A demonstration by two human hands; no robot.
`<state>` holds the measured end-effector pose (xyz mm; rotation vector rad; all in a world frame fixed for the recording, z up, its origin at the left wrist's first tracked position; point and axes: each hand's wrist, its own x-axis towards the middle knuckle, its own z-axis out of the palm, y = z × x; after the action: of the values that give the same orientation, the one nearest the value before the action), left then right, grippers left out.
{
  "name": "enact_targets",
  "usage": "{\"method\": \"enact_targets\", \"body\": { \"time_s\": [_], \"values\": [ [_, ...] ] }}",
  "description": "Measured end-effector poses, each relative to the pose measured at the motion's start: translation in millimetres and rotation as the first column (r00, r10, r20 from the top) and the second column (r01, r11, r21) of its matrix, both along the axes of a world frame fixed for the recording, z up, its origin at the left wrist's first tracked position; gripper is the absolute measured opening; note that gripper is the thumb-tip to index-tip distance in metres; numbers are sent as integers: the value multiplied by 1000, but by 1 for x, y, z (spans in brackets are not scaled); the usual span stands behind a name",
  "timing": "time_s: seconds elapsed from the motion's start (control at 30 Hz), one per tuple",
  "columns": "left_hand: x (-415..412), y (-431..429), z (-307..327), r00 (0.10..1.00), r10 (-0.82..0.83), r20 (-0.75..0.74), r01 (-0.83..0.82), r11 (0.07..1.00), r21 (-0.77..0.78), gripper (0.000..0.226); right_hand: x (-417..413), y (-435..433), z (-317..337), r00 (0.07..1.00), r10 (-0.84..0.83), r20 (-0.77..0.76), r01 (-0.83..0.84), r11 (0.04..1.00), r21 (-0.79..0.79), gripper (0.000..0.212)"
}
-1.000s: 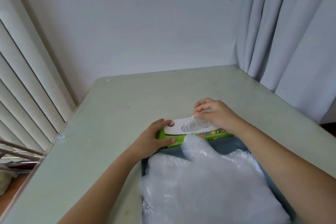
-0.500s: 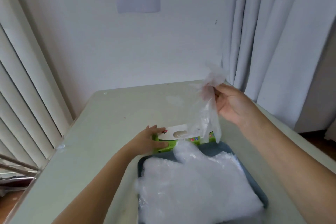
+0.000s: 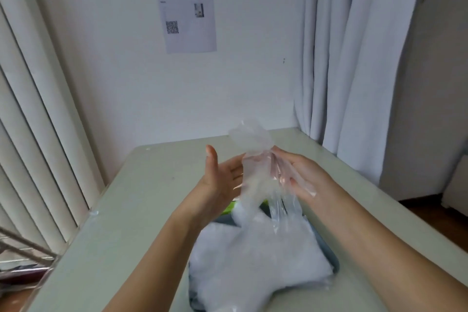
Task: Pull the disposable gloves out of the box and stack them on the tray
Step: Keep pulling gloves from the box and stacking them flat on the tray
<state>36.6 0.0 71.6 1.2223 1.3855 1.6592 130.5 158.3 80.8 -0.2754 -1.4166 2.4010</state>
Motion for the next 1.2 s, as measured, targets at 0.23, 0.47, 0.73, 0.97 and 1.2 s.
{"method": "enact_targets", "body": {
  "time_s": [0.23, 0.47, 0.73, 0.97, 1.2],
  "values": [
    [17, -2, 2, 925, 371, -76, -375, 926, -38, 30, 25, -11, -1, 989, -52, 138, 25, 981, 191, 22],
    [15, -5, 26, 833, 515, -203, -536, 842, -65, 11, 26, -14, -2, 969, -132, 209, 110, 988, 111, 29],
    [-2, -34, 74, 881, 23, -473, -194, 929, -316, 19, 40, -11, 44, 983, -80, 165, -50, 747, 663, 96],
    [-19, -40, 89, 846, -223, -484, -20, 894, -448, 19, 29, -25, 37, 988, 26, 155, -123, 737, 665, 28],
    [-34, -12, 39, 845, -266, -464, -95, 780, -618, 40, 47, -15, -19, 944, -121, 308, -82, 816, 572, 15]
  ]
}}
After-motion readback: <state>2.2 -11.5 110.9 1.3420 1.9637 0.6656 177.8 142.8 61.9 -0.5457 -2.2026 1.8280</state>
